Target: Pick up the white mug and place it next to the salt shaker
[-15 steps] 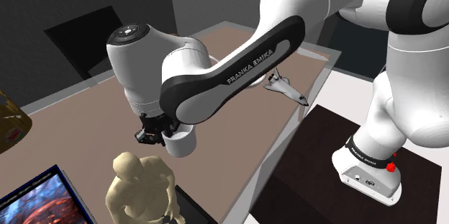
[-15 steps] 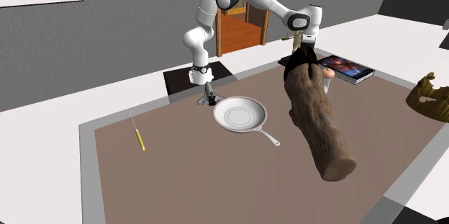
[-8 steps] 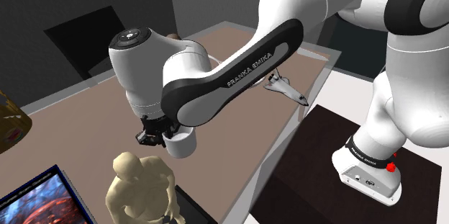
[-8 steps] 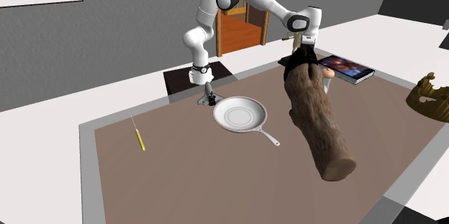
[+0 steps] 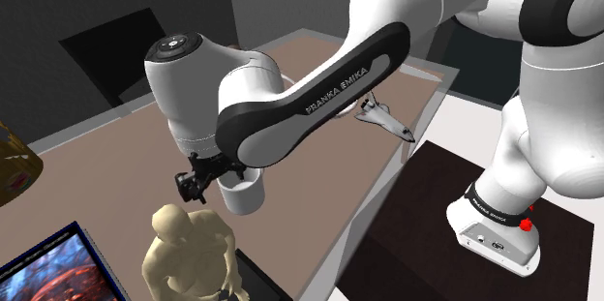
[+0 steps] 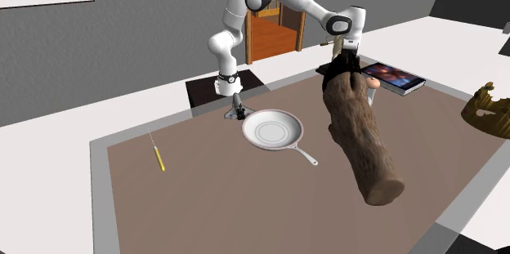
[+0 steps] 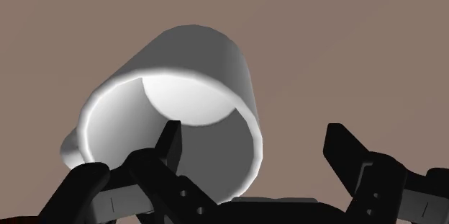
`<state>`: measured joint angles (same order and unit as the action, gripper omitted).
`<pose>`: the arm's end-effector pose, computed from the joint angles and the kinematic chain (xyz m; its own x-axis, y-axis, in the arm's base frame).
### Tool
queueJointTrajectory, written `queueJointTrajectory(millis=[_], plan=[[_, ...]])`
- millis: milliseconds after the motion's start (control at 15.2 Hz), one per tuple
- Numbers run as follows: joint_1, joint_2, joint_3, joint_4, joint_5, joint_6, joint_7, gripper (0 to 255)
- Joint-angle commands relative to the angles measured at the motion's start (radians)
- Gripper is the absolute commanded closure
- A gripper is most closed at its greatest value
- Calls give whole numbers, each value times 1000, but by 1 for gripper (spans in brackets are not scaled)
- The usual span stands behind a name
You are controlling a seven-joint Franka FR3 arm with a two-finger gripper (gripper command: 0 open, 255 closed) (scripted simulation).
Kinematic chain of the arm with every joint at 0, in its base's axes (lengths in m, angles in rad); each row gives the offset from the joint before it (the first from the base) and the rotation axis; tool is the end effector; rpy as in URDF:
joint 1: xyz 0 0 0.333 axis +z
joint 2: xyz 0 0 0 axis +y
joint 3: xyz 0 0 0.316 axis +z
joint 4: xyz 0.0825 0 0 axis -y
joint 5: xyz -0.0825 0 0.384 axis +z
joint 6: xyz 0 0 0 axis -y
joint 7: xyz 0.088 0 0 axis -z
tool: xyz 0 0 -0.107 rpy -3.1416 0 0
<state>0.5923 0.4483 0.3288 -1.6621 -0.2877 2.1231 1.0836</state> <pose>0.4366 0.5124 0.3633 0.9924 -0.0476 0.1138 -0.0502 -0.9985 0.0198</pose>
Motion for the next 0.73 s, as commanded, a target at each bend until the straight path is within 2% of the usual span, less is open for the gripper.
queueJointTrajectory(millis=[0, 132, 660], plan=[[0, -24, 7, 19, 12, -42, -7, 0], [0, -47, 13, 45, 24, -90, -15, 0], [0, -47, 13, 45, 24, -90, -15, 0]])
